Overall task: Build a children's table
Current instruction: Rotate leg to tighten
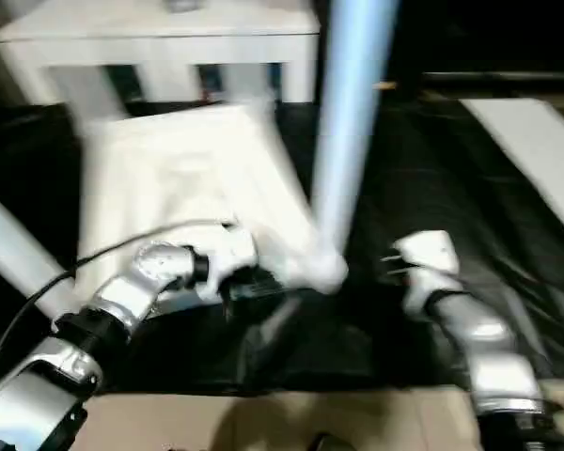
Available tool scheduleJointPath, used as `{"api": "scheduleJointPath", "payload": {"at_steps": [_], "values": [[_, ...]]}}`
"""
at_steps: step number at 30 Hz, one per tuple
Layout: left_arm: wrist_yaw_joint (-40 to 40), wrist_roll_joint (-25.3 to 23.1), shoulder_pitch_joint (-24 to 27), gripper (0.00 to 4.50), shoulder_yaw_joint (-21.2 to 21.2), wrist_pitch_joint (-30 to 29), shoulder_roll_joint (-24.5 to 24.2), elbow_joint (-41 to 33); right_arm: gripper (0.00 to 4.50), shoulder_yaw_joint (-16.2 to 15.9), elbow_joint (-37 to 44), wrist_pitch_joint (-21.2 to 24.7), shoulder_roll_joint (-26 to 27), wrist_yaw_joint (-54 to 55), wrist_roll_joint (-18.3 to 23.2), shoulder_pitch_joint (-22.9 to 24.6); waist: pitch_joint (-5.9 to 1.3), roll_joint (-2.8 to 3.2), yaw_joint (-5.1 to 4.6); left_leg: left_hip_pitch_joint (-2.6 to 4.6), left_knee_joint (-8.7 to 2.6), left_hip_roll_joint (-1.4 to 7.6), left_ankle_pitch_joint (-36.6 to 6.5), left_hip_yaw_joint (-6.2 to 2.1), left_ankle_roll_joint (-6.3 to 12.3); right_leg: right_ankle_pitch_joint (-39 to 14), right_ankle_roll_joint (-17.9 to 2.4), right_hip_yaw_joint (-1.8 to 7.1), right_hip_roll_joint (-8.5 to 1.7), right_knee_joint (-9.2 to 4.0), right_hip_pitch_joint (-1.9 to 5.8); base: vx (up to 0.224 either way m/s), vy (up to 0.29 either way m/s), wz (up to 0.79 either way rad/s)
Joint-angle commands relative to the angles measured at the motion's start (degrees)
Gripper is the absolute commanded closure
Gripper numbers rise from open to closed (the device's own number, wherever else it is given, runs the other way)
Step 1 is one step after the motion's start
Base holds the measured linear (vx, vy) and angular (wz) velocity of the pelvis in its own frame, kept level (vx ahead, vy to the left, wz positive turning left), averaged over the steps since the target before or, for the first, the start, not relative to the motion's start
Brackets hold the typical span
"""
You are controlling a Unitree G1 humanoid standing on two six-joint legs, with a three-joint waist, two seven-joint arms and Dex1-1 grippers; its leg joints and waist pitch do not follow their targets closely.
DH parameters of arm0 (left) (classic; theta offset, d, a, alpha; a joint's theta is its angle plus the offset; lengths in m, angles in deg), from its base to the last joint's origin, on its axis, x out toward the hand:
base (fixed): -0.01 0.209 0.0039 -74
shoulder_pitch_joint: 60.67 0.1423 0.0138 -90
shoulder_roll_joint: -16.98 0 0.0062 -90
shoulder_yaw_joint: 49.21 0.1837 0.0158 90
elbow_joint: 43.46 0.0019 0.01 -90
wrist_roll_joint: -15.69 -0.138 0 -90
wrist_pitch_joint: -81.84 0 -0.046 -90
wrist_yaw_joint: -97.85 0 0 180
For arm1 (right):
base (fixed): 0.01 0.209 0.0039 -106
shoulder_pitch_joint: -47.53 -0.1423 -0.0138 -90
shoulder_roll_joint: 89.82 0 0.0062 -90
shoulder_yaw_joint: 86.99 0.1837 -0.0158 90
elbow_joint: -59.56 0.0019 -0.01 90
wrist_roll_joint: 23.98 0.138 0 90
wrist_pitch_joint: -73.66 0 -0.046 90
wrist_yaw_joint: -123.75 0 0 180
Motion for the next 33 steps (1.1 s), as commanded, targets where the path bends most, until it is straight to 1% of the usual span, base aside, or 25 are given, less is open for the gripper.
{"api": "scheduleJointPath", "payload": {"at_steps": [1,2,3,4,5,6,7,9,10,11,12,13,14,16,17,19,20,23,24,25,27,28,29,32,33], "values": [[1.57,-0.6,-1.59,4.5,0.2,2.37,-0.78,0.63,0.76,-0.71,0.34,-0.61,-0.07,-0.61,0.03,0.0,-4.18,-2.2,0.7,0.78,-4.55,1.84,-22.48,-0.18,4.47,-22.17,-12.81,2.13,-0.87,-3.38,1.34,0.0,0.0,0.0],[2.22,-0.5,-1.7,4.5,0.1,2.78,-0.92,0.84,0.76,-1.05,0.24,-0.96,-0.11,-0.7,-0.26,0.02,-4.51,-2.17,1.18,0.38,-4.35,1.84,-18.89,-0.01,5.38,-19.14,-13.44,2.55,-0.83,-2.67,1.7,0.0,0.0,0.0],[0.78,-1.55,-2.21,4.5,-0.1,3.48,-1.16,1.81,0.76,-1.47,0.08,-1.1,0.18,-0.84,-0.46,-0.11,-4.67,-2.17,1.39,0.11,-4.18,1.74,-17.01,0.09,5.89,-17.23,-13.7,2.73,-0.73,-2.28,1.85,0.0,0.0,0.0],[-2.86,-3.48,-3.17,4.5,-0.39,4.29,-1.38,3.64,0.76,-2.18,0.17,-1.37,0.62,-1.14,-0.71,-0.29,-4.79,-2.13,1.71,0.01,-3.8,1.66,-14.85,0.31,6.96,-14.77,-13.91,2.9,-0.62,-1.89,1.72,0.0,0.0,0.0],[-8.86,-5.95,-4.39,4.5,-0.64,4.85,-1.51,5.73,0.76,-2.67,0.33,-1.49,1.17,-1.28,-0.71,-0.52,-4.84,-2.15,1.83,0.04,-3.67,1.66,-14.12,0.38,7.38,-13.91,-14.05,2.93,-0.6,-1.72,1.72,0.0,0.0,0.0],[-11.5,-6.89,-4.89,4.5,-0.73,5.0,-1.54,6.54,0.76,-2.81,0.37,-1.54,1.38,-1.28,-0.65,-0.63,-4.88,-2.18,2.16,-0.13,-3.42,1.62,-12.85,0.41,8.07,-12.82,-13.77,2.89,-0.45,-1.42,1.86,0.0,0.0,0.0],[-11.81,-6.66,-5.32,4.5,-1.09,5.51,-1.65,7.28,0.76,-2.81,0.57,-1.47,1.81,-1.18,-0.45,-0.8,-4.91,-2.25,2.35,-0.12,-3.36,1.61,-12.39,0.37,7.91,-12.94,-13.64,2.9,-0.5,-1.29,1.94,0.0,0.0,0.0],[-10.22,-5.02,-5.51,4.06,-2.2,6.09,-1.95,7.6,0.74,-2.81,0.88,-1.31,2.57,-0.62,-0.35,-1.04,-4.83,-2.23,2.43,-0.34,-3.43,1.49,-12.26,0.36,7.63,-14.09,-13.54,2.92,-0.43,-1.22,2.06,0.0,0.0,0.0],[-9.67,-4.02,-5.47,3.94,-2.95,6.74,-2.03,7.58,0.74,-2.87,0.94,-1.26,2.88,-0.27,-0.43,-1.08,-4.93,-2.19,2.32,-0.6,-3.45,1.46,-11.64,0.22,7.45,-13.67,-13.49,2.96,-0.32,-1.05,2.22,0.0,0.0,0.0],[-8.66,-3.08,-5.12,3.94,-3.53,7.21,-2.27,7.09,0.74,-2.93,1.08,-1.29,3.21,0.13,-0.52,-1.01,-5.05,-2.15,2.34,-0.5,-3.42,1.51,-11.45,0.22,7.32,-13.13,-13.58,2.99,-0.24,-0.99,2.2,0.0,0.0,0.0],[-5.66,-0.77,-3.59,3.82,-4.64,8.54,-2.82,4.76,0.74,-2.82,1.64,-1.11,3.97,0.86,-0.28,-0.58,-5.33,-3.04,2.53,-0.18,-3.01,1.49,-10.06,0.44,7.81,-10.71,-14.49,3.21,-0.25,-0.78,2.02,0.0,0.0,0.0],[-4.41,0.21,-3.02,3.58,-5.16,8.79,-2.88,3.97,0.74,-2.78,1.86,-1.05,4.21,1.06,-0.14,-0.4,-5.29,-2.62,2.73,-0.44,-3.1,1.53,-8.1,0.45,8.84,-8.34,-15.45,3.28,-0.21,-0.4,2.02,0.0,0.0,0.0],[-3.45,0.93,-2.51,3.58,-5.5,9.08,-2.95,3.24,0.74,-2.76,2.07,-1.03,4.36,1.14,-0.03,-0.22,-5.31,-2.47,2.98,-0.07,-3.02,1.59,-8.05,0.63,9.14,-7.76,-16.1,3.38,0.02,-0.34,1.69,0.0,0.0,0.0],[-1.25,2.5,-0.55,3.48,-5.76,9.33,-3.51,-0.04,0.74,-2.86,2.87,-1.2,4.55,1.0,0.2,0.54,-5.04,-2.78,3.22,0.23,-3.14,1.71,-9.75,0.86,8.89,-9.1,-16.34,3.59,0.23,-0.57,1.43,0.0,0.0,0.0],[0.38,4.11,1.24,3.37,-6.04,8.65,-3.94,-3.24,0.74,-2.84,3.43,-1.41,4.69,0.9,0.41,1.08,-4.96,-2.96,3.35,0.2,-3.22,1.77,-10.36,0.87,8.62,-10.0,-16.22,3.67,0.14,-0.58,1.55,0.0,0.0,0.0],[1.59,6.38,3.9,3.14,-6.28,7.73,-4.61,-7.98,0.74,-2.65,4.41,-1.46,5.04,0.89,0.69,1.81,-4.76,-2.94,3.82,0.38,-3.54,2.1,-12.35,0.96,7.5,-13.33,-15.49,3.95,0.03,-0.7,1.41,0.0,0.0,0.0],[1.7,7.18,5.07,3.12,-6.4,7.13,-4.91,-10.06,0.74,-2.49,4.84,-1.51,5.28,0.94,0.72,2.09,-4.65,-2.85,3.85,0.61,-3.71,2.16,-13.94,1.08,6.59,-15.57,-14.69,4.03,0.2,-0.98,1.1,0.0,0.0,0.0],[0.64,9.97,9.19,2.92,-8.13,2.43,-5.7,-17.94,0.74,-2.17,7.04,-1.37,6.12,0.97,1.56,3.47,-4.5,-2.77,3.92,0.81,-4.03,2.27,-16.12,1.01,4.72,-17.87,-13.34,4.2,0.25,-1.11,0.96,0.0,0.0,0.0],[-0.77,11.2,11.11,2.71,-9.16,-0.1,-5.92,-21.75,0.74,-2.12,8.02,-1.44,6.16,0.77,1.87,4.14,-4.32,-2.32,4.05,0.92,-4.24,2.26,-17.36,1.05,3.91,-18.65,-12.91,4.25,0.39,-1.43,0.76,0.0,0.0,0.0],[-1.93,13.3,13.64,2.68,-10.2,-3.13,-6.14,-26.4,0.74,-1.97,9.08,-1.57,6.09,0.54,2.19,4.91,-4.39,-2.26,4.06,0.91,-4.34,2.41,-18.02,0.92,3.17,-18.0,-12.96,4.29,0.32,-0.98,0.99,0.0,0.0,0.0],[-4.6,15.99,18.61,2.63,-12.02,-7.93,-6.61,-34.27,0.74,-1.22,10.48,-2.04,6.0,0.75,2.63,6.15,-4.16,-2.31,4.03,1.04,-4.47,2.4,-19.75,1.01,2.76,-20.16,-12.22,4.31,0.43,-1.41,0.65,0.0,0.0,0.0],[-5.94,16.49,20.82,2.36,-12.88,-9.23,-6.71,-36.98,0.74,-0.87,11.07,-2.17,5.88,0.84,2.8,6.71,-4.15,-2.34,3.93,1.03,-4.52,2.38,-20.45,0.95,2.47,-21.06,-11.75,4.24,0.54,-1.5,0.63,0.0,0.0,0.0],[-7.37,17.16,23.38,2.26,-13.75,-10.91,-6.9,-39.76,0.74,-0.47,11.65,-2.73,5.7,0.99,2.7,7.33,-4.04,-2.35,3.85,0.99,-4.55,2.3,-20.95,0.96,2.44,-21.93,-11.24,4.24,0.66,-1.7,0.5,0.0,0.0,0.0],[-14.41,16.07,30.18,2.17,-17.76,-10.7,-5.52,-43.99,0.74,1.18,13.12,-4.4,5.73,1.96,2.46,9.14,-3.83,-2.26,3.76,0.96,-4.67,2.16,-22.76,0.83,1.55,-24.57,-8.77,4.21,0.91,-2.18,0.24,0.0,0.0,0.0],[-18.3,14.31,33.33,1.91,-20.0,-8.43,-4.25,-44.85,0.74,1.9,13.79,-4.87,5.71,2.01,2.71,10.01,-3.84,-2.31,3.71,0.99,-4.62,2.07,-23.14,0.85,1.4,-25.34,-8.29,4.18,0.92,-2.31,0.2,0.0,0.0,0.0]]}}
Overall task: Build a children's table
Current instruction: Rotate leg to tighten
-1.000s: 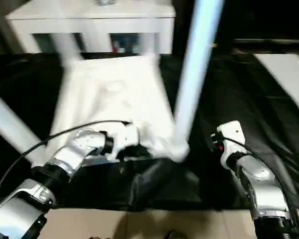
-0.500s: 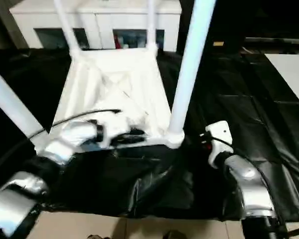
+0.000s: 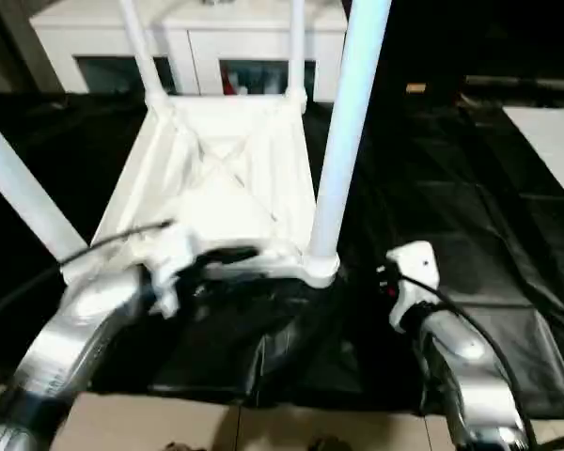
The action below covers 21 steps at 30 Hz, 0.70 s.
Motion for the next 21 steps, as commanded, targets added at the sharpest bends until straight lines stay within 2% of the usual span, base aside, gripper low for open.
{"api": "scheduleJointPath", "payload": {"at_steps": [1,4,5,6,7,8,11,12,13,14,16,18,20,21], "values": [[-7.98,-3.06,4.78,1.82,-4.97,2.99,1.75,-2.88,0.74,2.21,2.47,-1.54,-0.27,0.58,0.66,1.71,-3.35,-0.99,-0.08,0.83,-5.21,1.52,-24.05,-0.79,0.89,-26.23,-7.73,1.19,-0.21,-4.61,1.95,0.0,0.0,0.0],[-14.33,-2.89,13.12,1.63,-10.46,8.41,4.95,-7.61,0.74,0.62,6.58,-2.0,-2.03,-5.21,3.3,6.02,-3.15,-1.17,0.01,0.6,-5.3,1.6,-25.52,-0.98,1.16,-28.67,-5.38,1.16,-0.18,-5.17,1.87,0.0,0.0,0.0],[-15.76,-2.59,15.81,1.63,-12.26,10.53,5.95,-9.47,0.74,-0.62,8.77,-1.71,-2.65,-8.16,4.86,7.73,-3.2,-1.14,0.13,0.79,-5.27,1.62,-26.54,-1.05,1.44,-29.61,-4.75,1.19,-0.14,-5.38,1.72,0.0,0.0,0.0],[-16.43,-2.49,17.0,1.39,-13.1,11.36,6.44,-10.31,0.74,-1.27,9.85,-1.56,-2.85,-9.37,5.53,8.46,-3.16,-1.33,0.07,0.61,-5.34,1.7,-26.93,-1.17,1.57,-29.76,-4.51,1.17,-0.12,-5.36,1.79,0.0,0.0,0.0],[-17.16,-2.45,18.03,1.35,-13.54,11.52,6.62,-11.35,0.74,-1.79,10.71,-1.52,-2.97,-10.15,6.0,9.02,-3.01,-1.27,0.1,0.64,-5.45,1.63,-27.86,-1.24,1.44,-31.38,-3.88,1.11,-0.05,-5.6,1.5,0.0,0.0,0.0],[-17.87,-2.53,18.78,1.35,-14.13,12.38,6.92,-11.96,0.74,-2.23,11.32,-1.54,-2.83,-10.38,6.2,9.26,-3.01,-1.51,0.03,0.82,-5.38,1.54,-28.85,-1.36,1.1,-32.46,-3.46,1.04,0.06,-5.73,1.24,0.0,0.0,0.0],[-21.96,-3.96,21.09,1.02,-16.58,16.57,9.16,-13.47,0.74,-4.02,12.66,-0.61,-1.66,-10.51,6.74,8.72,-2.65,-1.59,-0.05,0.9,-5.46,1.42,-30.52,-1.61,0.21,-36.13,-1.7,0.91,-0.04,-6.28,0.92,0.0,0.0,0.0],[-24.93,-5.79,22.23,0.93,-17.96,18.91,10.65,-13.91,0.74,-4.88,12.88,0.79,-0.84,-10.42,7.33,8.01,-2.7,-1.53,-0.11,0.98,-5.39,1.35,-30.89,-1.65,-0.01,-36.52,-1.43,0.86,0.06,-6.34,0.83,0.0,0.0,0.0],[-24.93,-5.79,22.23,0.91,-17.96,18.91,10.65,-13.91,0.74,-4.88,12.88,0.79,-0.84,-10.42,7.33,8.01,-2.56,-1.61,-0.42,0.91,-5.41,1.31,-31.72,-1.8,-0.52,-37.48,-0.73,0.67,0.13,-6.51,0.8,0.0,0.0,0.0],[-26.11,-6.28,22.74,0.91,-18.29,19.44,11.25,-14.0,0.57,-5.2,13.02,1.16,-0.56,-10.34,7.44,7.83,-2.67,-1.53,-0.43,1.08,-5.38,1.18,-32.57,-2.03,-1.03,-39.04,0.24,0.56,0.11,-6.73,0.75,0.0,0.0,0.0],[-29.71,-7.8,23.97,0.57,-19.08,19.99,12.82,-14.55,0.37,-5.96,14.11,2.0,-0.59,-11.1,8.39,8.17,-2.5,-1.32,-0.63,1.5,-5.49,1.22,-34.78,-2.34,-1.64,-39.2,0.44,0.31,0.38,-7.16,0.57,0.0,0.0,0.0],[-32.88,-9.27,24.14,0.48,-20.31,19.85,13.97,-14.97,0.27,-6.73,15.03,2.66,-0.72,-11.76,8.92,8.37,-2.3,-1.0,-0.86,1.7,-5.69,1.18,-37.17,-2.84,-2.06,-39.43,0.41,-0.18,0.61,-7.57,0.79,0.0,0.0,0.0],[-35.13,-10.05,22.96,0.37,-21.23,18.27,13.95,-14.84,0.05,-7.37,15.26,2.93,-0.61,-11.25,8.4,7.95,-1.98,-1.01,-1.49,2.2,-5.96,1.16,-40.46,-3.39,-2.39,-38.8,0.58,-1.23,1.02,-8.34,1.07,0.0,0.0,0.0],[-36.21,-10.2,21.67,0.25,-21.85,16.78,13.71,-14.38,0.01,-7.8,15.11,3.01,-0.37,-10.63,7.64,7.4,-2.01,-1.11,-1.65,2.3,-6.04,1.14,-41.06,-3.48,-2.39,-38.73,0.68,-1.45,1.08,-8.43,1.25,-0.052,0.018,-0.01]]}}
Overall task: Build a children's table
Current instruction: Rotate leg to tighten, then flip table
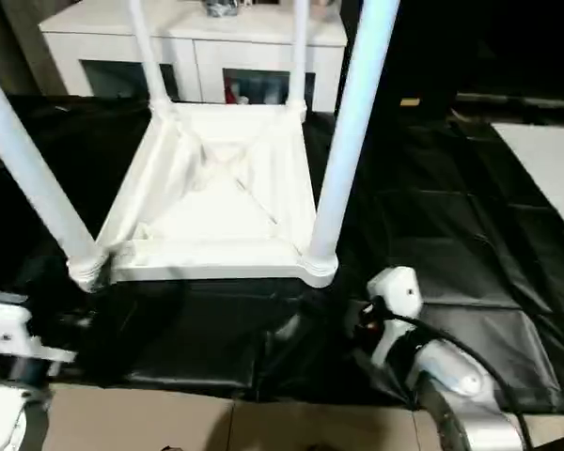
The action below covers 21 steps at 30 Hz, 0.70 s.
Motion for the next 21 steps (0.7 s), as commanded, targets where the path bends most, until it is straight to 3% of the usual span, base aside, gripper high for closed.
{"api": "scheduleJointPath", "payload": {"at_steps": [1,3,4,5,6,7,8,9,10,11,12,13,14,16,17,19,21], "values": [[-2.55,-0.92,-2.41,0.07,-1.27,-2.58,-0.43,-0.39,0.0,-0.79,0.89,0.62,0.23,1.0,-1.1,-0.92,-1.18,0.2,-0.9,2.37,-6.12,1.18,-42.69,-1.72,-2.58,-37.88,-0.14,-1.29,0.25,-6.01,0.21,-0.052,0.015,-0.03],[-3.26,-0.58,-4.48,0.02,-1.82,-4.43,-1.14,0.5,0.0,-1.47,0.72,0.9,0.6,1.39,-1.63,-1.61,-0.6,0.84,-1.38,2.0,-7.57,1.87,-46.47,-2.27,-2.86,-35.31,-0.61,-2.41,0.54,-5.57,1.57,-0.026,0.008,-0.02],[-2.71,0.39,-7.8,0.02,-1.81,-9.63,-3.32,2.23,0.0,-2.44,0.3,1.24,1.27,1.77,-2.02,-2.59,-0.22,1.05,-1.31,0.41,-9.96,3.07,-51.06,-2.63,-3.81,-29.59,-2.0,-2.61,0.7,-1.92,4.0,-0.111,-0.002,0.01],[-2.45,0.85,-8.99,0.02,-1.8,-11.08,-4.04,2.86,0.0,-2.8,0.12,1.36,1.5,1.97,-2.19,-2.95,0.04,1.36,3.15,-5.19,-14.52,4.7,-55.77,-0.42,-3.41,-18.65,-3.41,-1.28,1.5,10.66,8.46,-0.111,-0.002,0.01],[-2.09,1.08,-9.56,0.02,-1.74,-11.56,-4.45,3.14,0.0,-2.98,-0.04,1.37,1.65,2.17,-2.38,-3.17,-0.34,0.95,5.39,-4.85,-13.8,4.74,-52.54,1.35,-1.9,-17.04,-3.31,0.58,1.28,11.35,7.43,-0.115,-0.087,0.22],[-0.51,1.94,-12.02,0.02,-1.38,-13.35,-6.19,4.34,0.0,-3.76,-0.76,1.5,2.22,3.13,-3.18,-4.2,-1.0,-2.93,2.74,2.34,-5.82,1.57,-39.89,1.63,-2.89,-41.12,0.99,4.32,-0.58,3.71,0.15,0.005,-0.15,0.13],[-0.89,1.56,-13.82,0.02,-1.66,-14.52,-6.87,5.47,0.0,-4.11,-1.86,1.68,2.75,4.37,-4.18,-5.2,0.02,-3.38,2.52,5.4,6.87,-1.8,-18.84,-0.83,-1.38,-68.2,1.36,6.08,-6.34,-7.15,-6.34,0.005,-0.15,0.13],[-1.81,0.89,-16.13,0.02,-2.03,-17.12,-7.69,6.91,0.0,-4.46,-3.26,1.44,3.54,6.02,-5.54,-6.52,-0.79,-2.71,2.72,2.26,6.18,-2.16,-8.96,-3.39,-0.19,-67.0,-0.46,8.12,-7.24,-5.66,-2.25,0.042,-0.056,-0.21],[-2.16,0.54,-17.55,0.02,-2.06,-18.67,-8.18,7.81,0.0,-4.56,-3.94,0.98,4.11,6.86,-6.15,-7.28,-1.59,-2.07,3.98,-0.36,0.12,-0.21,-7.96,-3.64,-1.96,-51.28,-3.08,5.58,-4.79,-1.72,1.69,0.0,0.0,0.0],[-2.38,0.2,-18.75,0.02,-2.07,-19.2,-8.55,8.58,0.0,-4.51,-4.3,1.17,4.67,7.59,-6.21,-7.87,-1.99,-0.92,4.27,1.59,-2.77,0.59,-14.4,-3.05,-3.39,-29.88,-5.47,4.09,-0.11,0.84,0.14,0.0,0.0,0.0],[-2.56,-0.03,-19.49,0.02,-2.09,-19.53,-8.76,9.02,0.0,-4.49,-4.5,1.35,4.99,8.07,-6.19,-8.21,-2.32,-0.29,4.1,2.27,-3.05,0.61,-17.65,-2.76,-3.78,-23.51,-6.93,4.21,0.51,1.27,-0.05,-0.061,-0.048,0.26],[-3.72,-0.91,-21.21,0.02,-2.35,-20.79,-9.09,10.38,0.0,-4.43,-5.07,1.25,5.73,9.23,-6.55,-8.98,-2.63,0.49,3.98,2.2,-3.83,1.0,-19.13,-2.55,-3.54,-14.33,-10.16,4.21,0.4,1.47,0.75,-0.068,-0.022,0.15],[-4.43,-1.29,-22.17,0.02,-2.52,-21.59,-9.25,11.1,0.0,-4.39,-5.36,1.2,6.14,9.84,-6.76,-9.38,-2.37,0.59,3.67,1.29,-4.47,1.14,-20.5,-2.55,-3.19,-13.78,-11.15,4.01,0.3,1.25,1.48,-0.068,-0.022,0.15],[-6.61,0.22,-25.92,0.02,-3.44,-24.31,-9.9,13.11,0.0,-4.49,-5.45,1.61,7.81,11.32,-6.97,-10.45,-2.15,0.16,3.4,1.13,-4.45,0.58,-24.82,-2.48,-3.83,-21.25,-9.83,3.99,-0.26,0.44,1.44,0.0,0.0,0.0],[-6.6,0.42,-26.07,0.02,-3.47,-24.42,-9.9,13.16,0.0,-4.51,-5.44,1.63,7.83,11.36,-6.96,-10.49,-2.09,0.21,3.33,1.1,-4.46,0.57,-25.44,-2.54,-3.88,-24.08,-9.23,4.13,-0.65,0.03,1.32,0.0,0.0,0.0],[-6.15,1.87,-27.62,0.02,-3.42,-26.32,-10.2,13.99,0.0,-4.68,-5.63,2.08,8.17,11.44,-6.46,-10.9,-2.18,-0.05,3.19,0.69,-4.55,0.59,-24.39,-2.59,-3.73,-25.13,-8.51,4.14,-0.86,-0.12,1.58,0.0,0.0,0.0],[-5.33,2.66,-28.76,0.02,-3.36,-27.08,-10.37,15.19,0.0,-4.81,-6.04,1.88,8.39,11.81,-7.0,-11.07,-2.36,-0.19,3.07,0.44,-4.51,0.61,-21.91,-2.49,-3.23,-22.75,-8.7,4.2,-0.83,-0.02,1.65,0.0,0.0,0.0]]}}
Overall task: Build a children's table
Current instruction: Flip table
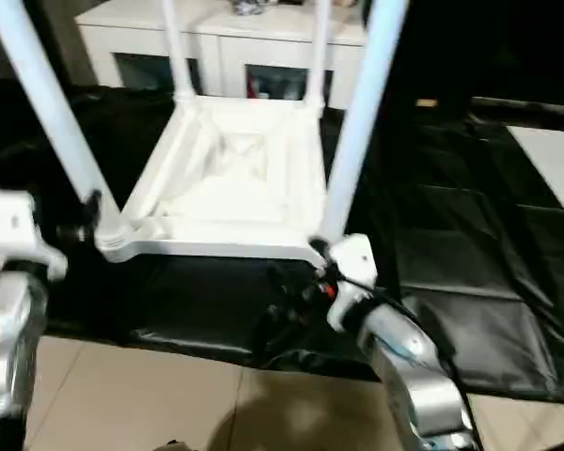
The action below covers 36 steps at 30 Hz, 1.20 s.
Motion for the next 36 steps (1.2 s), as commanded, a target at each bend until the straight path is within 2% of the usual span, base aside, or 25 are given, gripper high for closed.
{"api": "scheduleJointPath", "payload": {"at_steps": [1,2,6,8,11,13,14,16,18,20,26,36], "values": [[0.81,0.58,-1.87,0.02,-0.03,-1.39,-0.82,2.56,0.0,-0.08,-1.08,0.48,0.32,0.87,-0.93,-0.62,-2.89,0.47,-0.03,0.41,-5.61,1.65,-18.9,-0.21,-1.01,-17.33,-7.64,2.19,-2.6,-5.96,1.18,0.0,0.0,0.0],[1.17,0.57,-2.73,0.02,0.0,-1.49,-1.04,3.47,0.0,-0.28,-1.4,0.3,0.39,1.1,-1.28,-0.77,-2.99,0.21,-0.18,0.11,-5.58,1.59,-17.22,-0.15,-0.75,-15.1,-7.99,2.15,-2.57,-5.79,1.45,0.0,0.0,0.0],[1.64,1.04,-6.3,0.02,-0.11,-2.41,-2.13,6.95,0.0,-1.03,-1.69,0.55,0.92,1.28,-1.51,-1.33,-3.38,0.35,-0.05,-0.05,-5.23,1.5,-12.19,0.01,0.11,-8.11,-9.5,2.1,-2.6,-5.1,1.93,0.0,0.0,0.0],[1.68,1.49,-8.96,0.02,-0.31,-2.85,-3.36,9.71,0.0,-1.68,-1.14,0.64,1.11,-0.4,-0.12,-1.62,-3.66,0.54,-0.01,-0.04,-4.98,1.58,-8.23,0.05,0.69,-1.3,-10.88,1.94,-2.42,-4.43,2.19,0.0,0.0,0.0],[1.28,2.63,-11.08,0.02,-1.43,-2.82,-3.78,11.54,0.0,-2.54,0.3,1.34,0.41,-4.17,2.27,-1.37,-3.87,0.85,0.05,0.19,-4.8,1.68,-6.47,0.06,1.58,4.44,-12.44,1.76,-2.42,-3.92,2.51,0.0,0.0,0.0],[1.16,3.14,-11.63,0.02,-1.96,-2.91,-3.77,11.85,0.0,-3.17,1.19,1.66,-0.28,-6.15,3.15,-1.1,-3.95,0.91,0.06,0.17,-4.77,1.7,-6.24,0.08,1.75,5.97,-13.0,1.68,-2.43,-3.79,2.76,0.0,0.0,0.0],[1.36,3.48,-12.35,0.32,-2.49,-2.51,-4.05,12.42,0.0,-4.28,2.77,2.3,-1.75,-9.56,4.67,-0.58,-3.95,1.02,0.05,0.3,-4.71,1.72,-6.37,0.18,2.44,7.3,-13.55,1.68,-2.41,-3.79,2.81,0.0,0.0,0.0],[1.59,3.81,-12.48,0.32,-2.67,-2.52,-4.19,12.07,0.0,-4.67,3.06,2.22,-2.72,-10.81,4.97,-0.62,-3.96,0.91,0.21,0.4,-4.69,1.92,-6.5,0.29,3.0,7.7,-13.82,1.72,-2.62,-3.84,2.85,0.0,0.0,0.0],[1.78,4.3,-12.02,0.44,-2.62,-2.7,-4.04,10.77,0.0,-4.56,2.72,1.94,-2.97,-10.84,4.82,-0.93,-3.76,0.8,0.27,0.48,-4.84,1.98,-8.11,0.51,3.0,5.34,-14.17,1.76,-2.7,-4.1,2.64,0.0,0.0,0.0],[1.46,4.63,-11.28,0.58,-2.32,-2.76,-3.92,9.54,0.0,-4.3,1.97,1.45,-2.95,-10.73,4.14,-1.31,-3.58,0.75,0.35,0.52,-5.06,2.11,-10.31,0.7,2.35,1.25,-14.01,1.85,-2.8,-4.4,2.56,0.0,0.0,0.0],[0.84,5.56,-8.63,1.2,-1.89,-3.48,-2.68,5.23,0.0,-4.53,1.26,0.98,-3.09,-10.46,3.76,-1.59,-3.23,0.56,0.39,0.59,-5.43,2.36,-14.02,0.89,0.66,-6.14,-12.42,1.98,-2.88,-4.98,2.24,0.0,0.0,0.0],[0.07,6.39,-6.14,1.96,-1.4,-5.14,-1.92,0.83,0.0,-5.0,0.96,0.69,-3.14,-11.19,3.76,-1.59,-3.3,0.37,0.44,0.41,-5.45,2.29,-13.2,0.87,0.5,-5.78,-11.35,1.95,-2.74,-5.02,2.12,0.0,0.0,0.0]]}}
